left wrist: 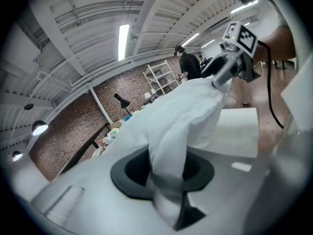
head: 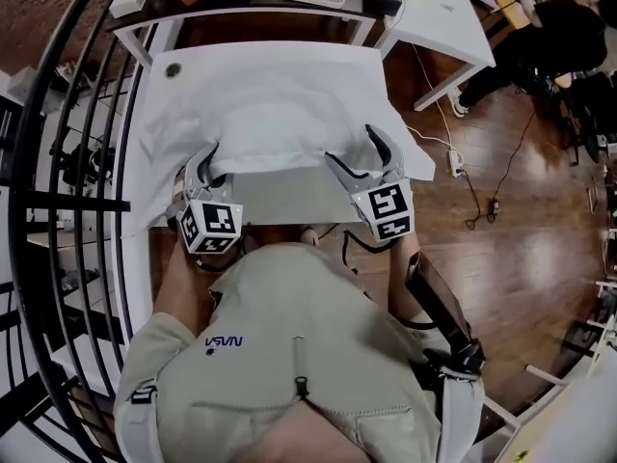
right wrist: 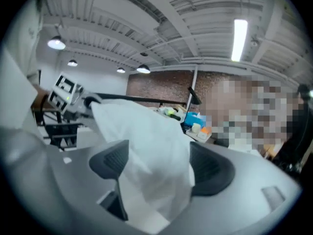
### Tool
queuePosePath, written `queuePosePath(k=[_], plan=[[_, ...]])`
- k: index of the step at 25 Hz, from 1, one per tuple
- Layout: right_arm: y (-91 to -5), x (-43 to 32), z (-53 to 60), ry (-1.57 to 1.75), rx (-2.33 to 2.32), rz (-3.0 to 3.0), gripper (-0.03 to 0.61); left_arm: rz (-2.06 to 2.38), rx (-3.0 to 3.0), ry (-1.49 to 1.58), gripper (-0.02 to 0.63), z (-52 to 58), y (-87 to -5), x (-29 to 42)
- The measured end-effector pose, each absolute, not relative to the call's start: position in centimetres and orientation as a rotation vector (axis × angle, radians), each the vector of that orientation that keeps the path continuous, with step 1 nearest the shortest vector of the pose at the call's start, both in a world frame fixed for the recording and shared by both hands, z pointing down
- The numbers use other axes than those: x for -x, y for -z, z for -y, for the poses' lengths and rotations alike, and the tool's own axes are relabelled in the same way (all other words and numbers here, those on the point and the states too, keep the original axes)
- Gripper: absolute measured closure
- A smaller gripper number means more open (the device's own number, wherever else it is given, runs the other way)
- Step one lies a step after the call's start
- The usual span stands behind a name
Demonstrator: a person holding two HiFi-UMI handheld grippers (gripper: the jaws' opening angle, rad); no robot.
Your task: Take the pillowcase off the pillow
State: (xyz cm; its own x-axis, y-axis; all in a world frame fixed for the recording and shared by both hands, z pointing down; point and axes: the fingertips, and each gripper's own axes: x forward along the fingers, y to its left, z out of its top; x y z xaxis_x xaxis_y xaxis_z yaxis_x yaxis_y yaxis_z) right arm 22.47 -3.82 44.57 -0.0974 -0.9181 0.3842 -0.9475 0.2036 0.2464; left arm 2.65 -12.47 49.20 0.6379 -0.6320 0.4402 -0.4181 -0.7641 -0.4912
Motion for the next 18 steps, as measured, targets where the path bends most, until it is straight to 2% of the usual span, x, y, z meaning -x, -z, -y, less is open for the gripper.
queuePosePath(k=[2, 5, 7, 8, 10, 12, 14, 18], plan=[[-46.1, -22.7, 2.6, 0.066, -1.644, 1.868, 0.146, -0.841, 2.550, 0.840, 0.500, 12.9, -48.5, -2.5], [-48.4, -25.4, 3.0, 0.231, -1.603, 1.590, 0.136, -0.837, 2.581, 0.821, 0.502, 13.1, -48.1, -2.4], [-48.7, -26.9, 3.8, 0.287, -1.645, 1.521, 0.185, -0.824, 2.593, 0.817, 0.503, 12.8, -48.2, -2.5], [-48.4, -27.0, 4.1, 0.310, -1.666, 1.512, 0.231, -0.816, 2.592, 0.815, 0.503, 12.7, -48.1, -2.7], [-47.2, -26.5, 4.1, 0.342, -1.702, 1.505, 0.402, -0.806, 2.566, 0.803, 0.505, 12.5, -47.5, -2.9], [-45.3, -25.6, 4.1, 0.353, -1.738, 1.519, 0.509, -0.813, 2.530, 0.781, 0.512, 12.8, -46.2, -2.8], [-42.8, -24.9, 4.0, 0.358, -1.773, 1.567, 0.548, -0.834, 2.499, 0.742, 0.518, 13.2, -44.2, -2.4], [-36.9, -23.9, 3.7, 0.381, -1.822, 1.691, 0.555, -0.876, 2.441, 0.634, 0.522, 13.7, -39.4, -1.7]])
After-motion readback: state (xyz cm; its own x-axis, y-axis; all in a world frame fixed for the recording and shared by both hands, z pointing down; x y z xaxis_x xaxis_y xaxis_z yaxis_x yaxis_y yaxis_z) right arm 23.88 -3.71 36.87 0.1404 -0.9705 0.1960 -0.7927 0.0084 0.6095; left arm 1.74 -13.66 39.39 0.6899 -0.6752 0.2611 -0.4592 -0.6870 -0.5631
